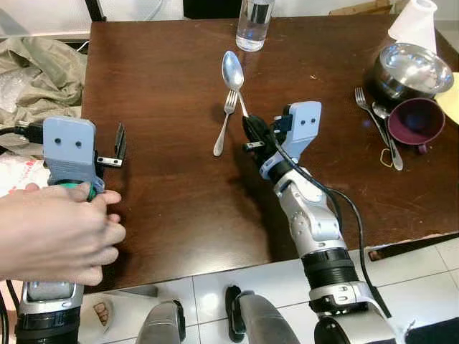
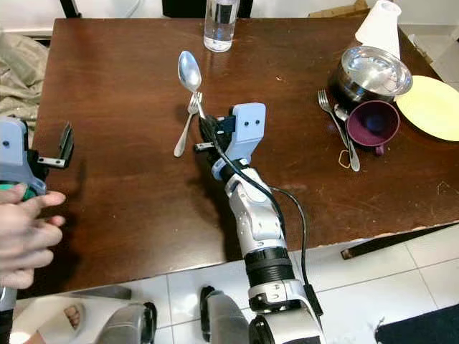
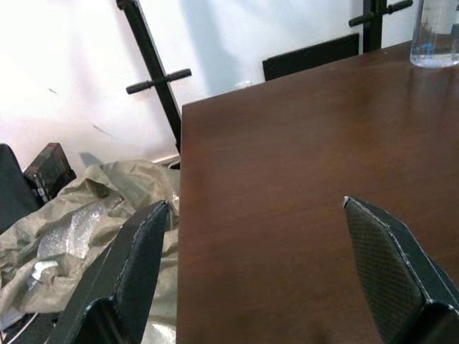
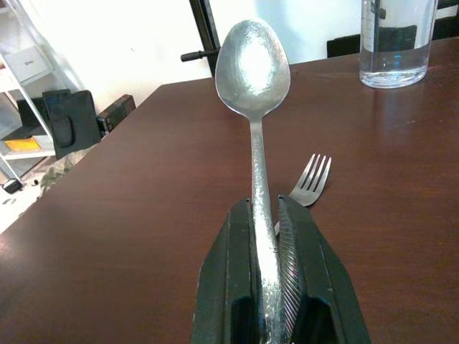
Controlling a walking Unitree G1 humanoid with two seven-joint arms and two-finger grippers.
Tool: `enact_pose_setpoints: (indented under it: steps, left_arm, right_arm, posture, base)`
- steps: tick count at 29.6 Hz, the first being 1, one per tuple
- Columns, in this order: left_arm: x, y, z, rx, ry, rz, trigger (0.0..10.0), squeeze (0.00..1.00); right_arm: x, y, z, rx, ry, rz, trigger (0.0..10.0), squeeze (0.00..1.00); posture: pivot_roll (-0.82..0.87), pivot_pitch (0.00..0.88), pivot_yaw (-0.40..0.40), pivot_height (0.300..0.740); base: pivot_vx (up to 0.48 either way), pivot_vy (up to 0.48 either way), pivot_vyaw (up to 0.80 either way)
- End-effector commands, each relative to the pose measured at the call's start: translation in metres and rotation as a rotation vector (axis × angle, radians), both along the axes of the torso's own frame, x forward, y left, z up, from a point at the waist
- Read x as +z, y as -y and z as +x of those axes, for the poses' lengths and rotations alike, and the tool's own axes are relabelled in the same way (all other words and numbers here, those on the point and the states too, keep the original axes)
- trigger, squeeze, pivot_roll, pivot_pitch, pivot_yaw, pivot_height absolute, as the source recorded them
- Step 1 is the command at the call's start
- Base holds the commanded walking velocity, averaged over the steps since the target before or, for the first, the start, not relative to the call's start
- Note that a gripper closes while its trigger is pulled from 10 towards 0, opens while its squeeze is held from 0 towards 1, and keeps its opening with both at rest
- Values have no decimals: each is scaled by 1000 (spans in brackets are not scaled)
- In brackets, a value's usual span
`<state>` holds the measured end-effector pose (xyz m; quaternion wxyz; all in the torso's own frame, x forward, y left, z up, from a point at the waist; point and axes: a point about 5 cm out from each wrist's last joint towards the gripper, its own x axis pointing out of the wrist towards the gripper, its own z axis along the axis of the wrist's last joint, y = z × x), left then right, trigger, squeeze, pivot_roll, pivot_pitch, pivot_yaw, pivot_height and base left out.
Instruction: Setting the table
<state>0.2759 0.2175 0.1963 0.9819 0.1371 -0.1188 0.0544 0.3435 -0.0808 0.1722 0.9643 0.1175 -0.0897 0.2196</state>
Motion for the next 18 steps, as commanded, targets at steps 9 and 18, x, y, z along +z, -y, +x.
enact_pose_setpoints:
  steps: [9, 18]
  left_arm:
    - [-10, -1, -1, 0, -47, -17, 10000, 0]
    - [-11, 0, -1, -2, -50, -18, 10000, 0]
  right_arm:
    - [-5, -1, 0, 0, -23, -8, 10000, 0]
    - [-5, -1, 0, 3, -20, -13, 10000, 0]
  posture:
    - [28, 143, -10, 740]
    - [29, 133, -11, 740]
  base:
    - [0, 0, 0]
    - [0, 0, 0]
